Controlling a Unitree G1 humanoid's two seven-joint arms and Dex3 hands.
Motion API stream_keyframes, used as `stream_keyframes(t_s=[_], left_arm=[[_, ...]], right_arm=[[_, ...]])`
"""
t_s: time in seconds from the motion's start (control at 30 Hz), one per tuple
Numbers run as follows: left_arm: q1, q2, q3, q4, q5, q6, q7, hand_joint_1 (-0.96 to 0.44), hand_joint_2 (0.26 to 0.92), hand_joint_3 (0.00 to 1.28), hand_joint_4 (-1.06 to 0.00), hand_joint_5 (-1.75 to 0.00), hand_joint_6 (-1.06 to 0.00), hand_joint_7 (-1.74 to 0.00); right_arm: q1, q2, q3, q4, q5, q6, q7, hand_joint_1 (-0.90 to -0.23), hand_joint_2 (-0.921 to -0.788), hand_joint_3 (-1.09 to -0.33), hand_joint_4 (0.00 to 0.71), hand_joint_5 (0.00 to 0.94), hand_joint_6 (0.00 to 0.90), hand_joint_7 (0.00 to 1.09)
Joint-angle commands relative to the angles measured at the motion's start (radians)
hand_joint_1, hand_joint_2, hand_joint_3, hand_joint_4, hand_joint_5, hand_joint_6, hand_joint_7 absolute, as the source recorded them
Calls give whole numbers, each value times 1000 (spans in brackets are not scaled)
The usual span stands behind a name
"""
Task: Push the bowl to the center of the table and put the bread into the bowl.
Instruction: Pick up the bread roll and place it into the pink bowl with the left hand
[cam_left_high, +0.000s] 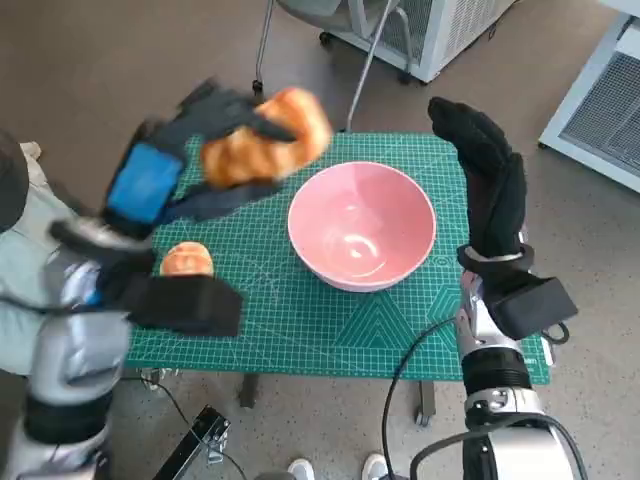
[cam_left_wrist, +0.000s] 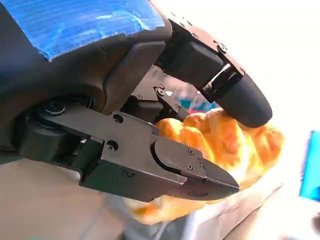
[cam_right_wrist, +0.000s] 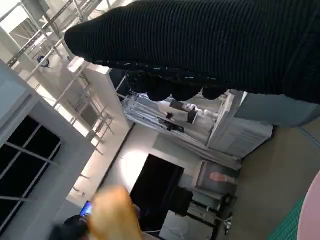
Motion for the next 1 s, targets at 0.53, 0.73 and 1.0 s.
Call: stream_keyframes(t_s=[0.53, 0.73, 1.0], left_arm=[[-234, -181, -273, 601, 138, -99, 125, 0, 920, 94, -629, -1208, -621, -1201], [-283, -221, -301, 758, 119, -116, 114, 0, 916, 102, -617, -1290, -637, -1119], [-333, -194, -343, 798, 66, -76, -248, -79, 909, 105, -351, -454, -418, -616]], right_arm=[[56, -11, -8, -36, 18, 33, 14, -445, -906, -667, 424, 0, 118, 847], [72, -14, -10, -68, 36, 55, 23, -447, -906, -664, 422, 0, 119, 846], [89, -21, -15, -95, 13, 57, -6, -442, -903, -664, 425, 2, 122, 841]])
